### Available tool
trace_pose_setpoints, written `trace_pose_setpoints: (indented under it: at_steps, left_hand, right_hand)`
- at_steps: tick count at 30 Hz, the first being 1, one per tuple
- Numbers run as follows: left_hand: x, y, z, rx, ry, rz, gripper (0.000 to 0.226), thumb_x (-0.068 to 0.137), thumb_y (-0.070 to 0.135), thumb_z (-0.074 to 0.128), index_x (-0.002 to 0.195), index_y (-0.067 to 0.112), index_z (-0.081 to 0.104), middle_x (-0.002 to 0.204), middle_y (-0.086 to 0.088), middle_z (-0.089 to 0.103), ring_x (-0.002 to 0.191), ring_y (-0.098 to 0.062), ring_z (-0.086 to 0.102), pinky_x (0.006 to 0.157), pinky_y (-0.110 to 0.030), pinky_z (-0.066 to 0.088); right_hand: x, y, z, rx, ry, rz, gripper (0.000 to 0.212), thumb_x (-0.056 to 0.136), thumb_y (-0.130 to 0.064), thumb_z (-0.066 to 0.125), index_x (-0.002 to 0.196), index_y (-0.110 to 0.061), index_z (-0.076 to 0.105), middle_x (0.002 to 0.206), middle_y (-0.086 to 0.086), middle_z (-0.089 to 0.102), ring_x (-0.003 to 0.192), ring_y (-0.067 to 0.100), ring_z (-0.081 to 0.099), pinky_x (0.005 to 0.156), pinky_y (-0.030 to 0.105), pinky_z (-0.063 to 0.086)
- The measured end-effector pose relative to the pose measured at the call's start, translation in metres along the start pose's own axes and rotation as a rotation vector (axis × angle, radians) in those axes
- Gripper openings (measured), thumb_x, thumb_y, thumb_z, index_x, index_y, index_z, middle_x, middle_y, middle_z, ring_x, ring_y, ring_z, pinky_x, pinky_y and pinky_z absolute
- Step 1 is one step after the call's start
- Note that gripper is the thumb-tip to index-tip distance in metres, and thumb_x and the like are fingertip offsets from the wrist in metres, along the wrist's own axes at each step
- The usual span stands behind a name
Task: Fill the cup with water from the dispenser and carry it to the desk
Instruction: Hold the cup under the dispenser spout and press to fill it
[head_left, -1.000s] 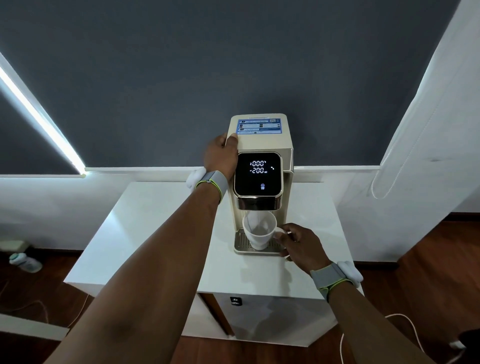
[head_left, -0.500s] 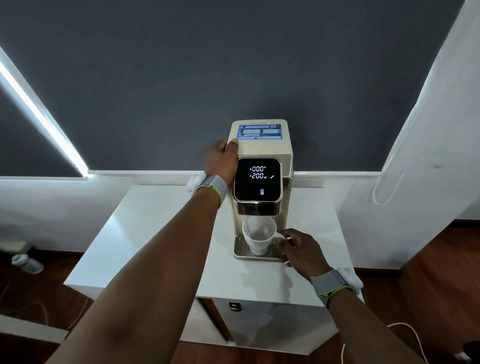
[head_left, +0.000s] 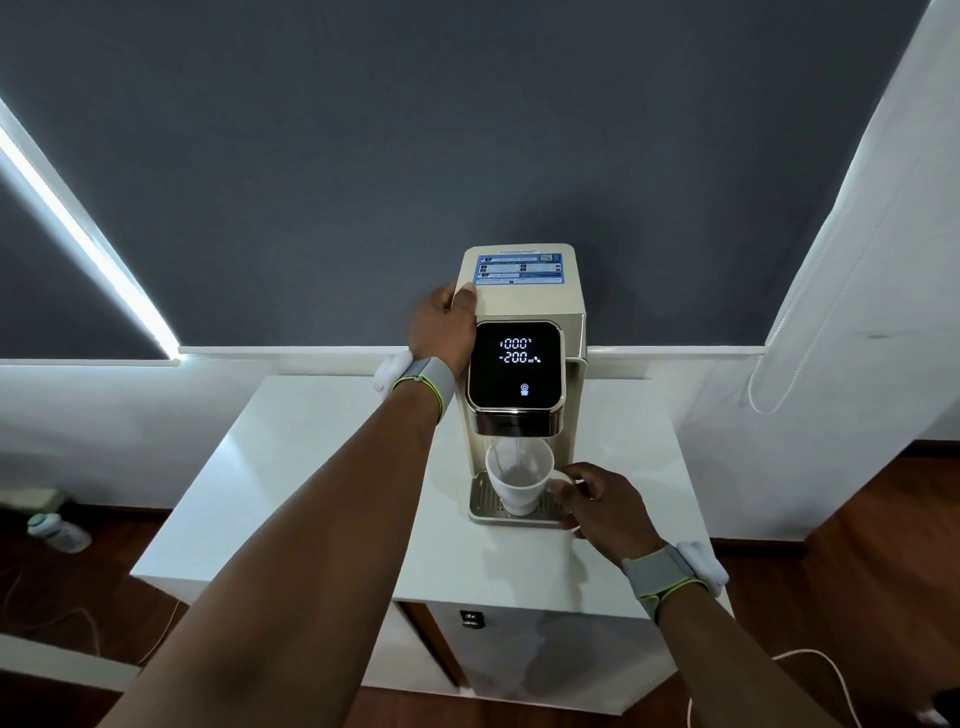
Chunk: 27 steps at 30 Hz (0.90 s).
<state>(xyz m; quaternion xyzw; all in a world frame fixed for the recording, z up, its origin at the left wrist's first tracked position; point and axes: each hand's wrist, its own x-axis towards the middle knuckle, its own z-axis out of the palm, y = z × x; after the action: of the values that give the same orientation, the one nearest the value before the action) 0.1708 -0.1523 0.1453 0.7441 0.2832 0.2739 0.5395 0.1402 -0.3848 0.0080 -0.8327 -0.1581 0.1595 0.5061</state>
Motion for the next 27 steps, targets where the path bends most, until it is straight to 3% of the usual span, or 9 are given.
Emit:
trace_pose_setpoints:
  at_steps: [3, 13, 18, 21, 24, 27]
  left_hand:
    - [-0.0005, -0.0003, 0.0004, -0.011, -0.005, 0.012, 0.032, 0.103, 0.034, 0.054, 0.117, 0.015, 0.076, 0.101, -0.003, 0.076, 0.101, -0.028, 0.072, 0.09, -0.034, 0.054]
    - [0.0, 0.001, -0.0004, 0.008, -0.003, 0.006, 0.033, 0.104, 0.034, 0.053, 0.115, 0.014, 0.076, 0.112, -0.012, 0.078, 0.109, -0.035, 0.071, 0.099, -0.043, 0.056]
    - [-0.0009, -0.0019, 0.0003, 0.008, 0.0, 0.012, 0.034, 0.104, 0.035, 0.053, 0.117, 0.015, 0.076, 0.112, -0.009, 0.078, 0.107, -0.032, 0.071, 0.087, -0.033, 0.053]
    - [0.0, -0.0011, 0.0005, -0.004, 0.0, 0.02, 0.034, 0.104, 0.035, 0.052, 0.119, 0.016, 0.076, 0.112, -0.006, 0.078, 0.106, -0.029, 0.071, 0.092, -0.035, 0.054]
    - [0.002, -0.0021, -0.0003, -0.005, 0.01, 0.028, 0.033, 0.103, 0.036, 0.052, 0.119, 0.019, 0.076, 0.109, -0.002, 0.078, 0.098, -0.024, 0.071, 0.09, -0.033, 0.054]
    - [0.0019, -0.0061, 0.0004, 0.006, 0.015, 0.041, 0.031, 0.103, 0.035, 0.052, 0.116, 0.021, 0.077, 0.096, 0.006, 0.075, 0.086, -0.015, 0.068, 0.08, -0.026, 0.047]
  right_hand:
    - [0.0003, 0.0001, 0.0012, 0.007, -0.001, -0.002, 0.025, 0.095, -0.031, 0.07, 0.077, -0.047, 0.067, 0.071, 0.008, 0.08, 0.068, 0.025, 0.078, 0.079, 0.049, 0.064]
    - [-0.0009, 0.0017, 0.0021, 0.032, 0.0, 0.014, 0.024, 0.095, -0.032, 0.07, 0.074, -0.046, 0.07, 0.07, 0.008, 0.079, 0.069, 0.027, 0.078, 0.078, 0.051, 0.063]
    - [-0.0026, 0.001, -0.0001, 0.023, -0.011, 0.016, 0.015, 0.094, -0.034, 0.07, 0.081, -0.042, 0.072, 0.069, 0.006, 0.078, 0.069, 0.025, 0.077, 0.078, 0.051, 0.063]
    - [-0.0014, 0.0005, -0.0005, 0.024, -0.005, 0.017, 0.02, 0.093, -0.034, 0.071, 0.077, -0.046, 0.072, 0.069, 0.004, 0.079, 0.067, 0.023, 0.078, 0.077, 0.051, 0.064]
    - [-0.0003, -0.0001, 0.0003, 0.019, 0.001, 0.005, 0.027, 0.094, -0.035, 0.071, 0.073, -0.053, 0.07, 0.07, 0.004, 0.079, 0.067, 0.023, 0.078, 0.077, 0.049, 0.064]
    - [-0.0016, 0.0028, 0.0003, 0.012, 0.003, 0.004, 0.023, 0.094, -0.034, 0.071, 0.074, -0.046, 0.071, 0.071, 0.006, 0.079, 0.069, 0.024, 0.078, 0.078, 0.05, 0.063]
